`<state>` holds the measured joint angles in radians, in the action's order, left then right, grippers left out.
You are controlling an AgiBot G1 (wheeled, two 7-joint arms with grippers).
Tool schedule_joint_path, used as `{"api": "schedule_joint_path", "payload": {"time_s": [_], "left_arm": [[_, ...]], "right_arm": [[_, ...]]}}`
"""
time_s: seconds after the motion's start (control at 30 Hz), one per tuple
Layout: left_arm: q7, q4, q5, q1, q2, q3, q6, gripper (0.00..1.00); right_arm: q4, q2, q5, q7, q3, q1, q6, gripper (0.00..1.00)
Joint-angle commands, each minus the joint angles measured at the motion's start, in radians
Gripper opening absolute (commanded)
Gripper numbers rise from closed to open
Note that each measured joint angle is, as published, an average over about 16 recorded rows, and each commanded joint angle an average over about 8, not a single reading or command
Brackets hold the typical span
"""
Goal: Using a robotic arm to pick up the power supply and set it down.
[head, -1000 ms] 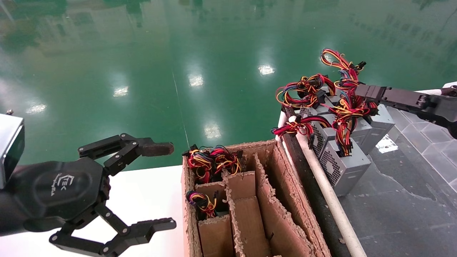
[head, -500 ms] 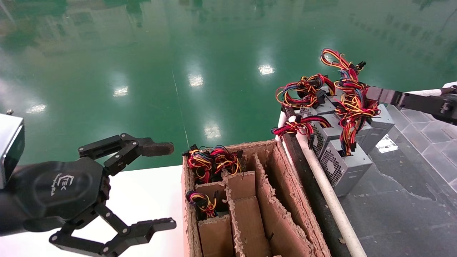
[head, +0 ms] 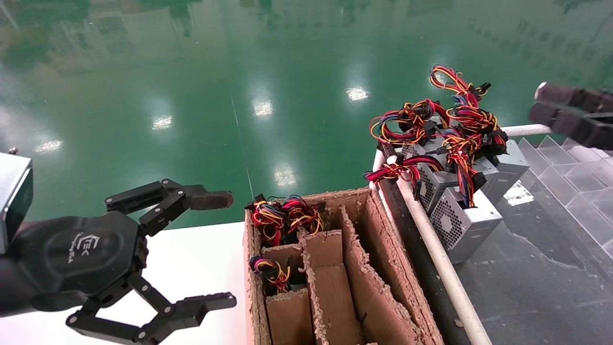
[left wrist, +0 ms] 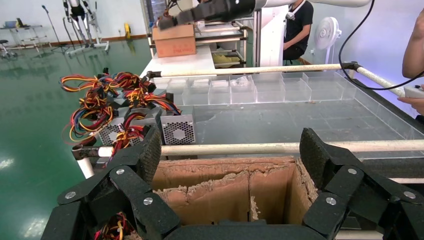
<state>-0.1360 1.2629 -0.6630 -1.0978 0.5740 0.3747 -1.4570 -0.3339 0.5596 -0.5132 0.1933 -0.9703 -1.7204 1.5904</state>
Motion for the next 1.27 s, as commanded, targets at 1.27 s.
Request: {"api": "schedule_joint_path", "payload": {"time_s": [1.27], "left_arm": [[0.000,0.000,0.000,0.000,0.000,0.000,0.000,1.00]], "right_arm": [[-0.570,0.021,-0.114,-0.017,0.408,0.382,-0.054,1.00]]}}
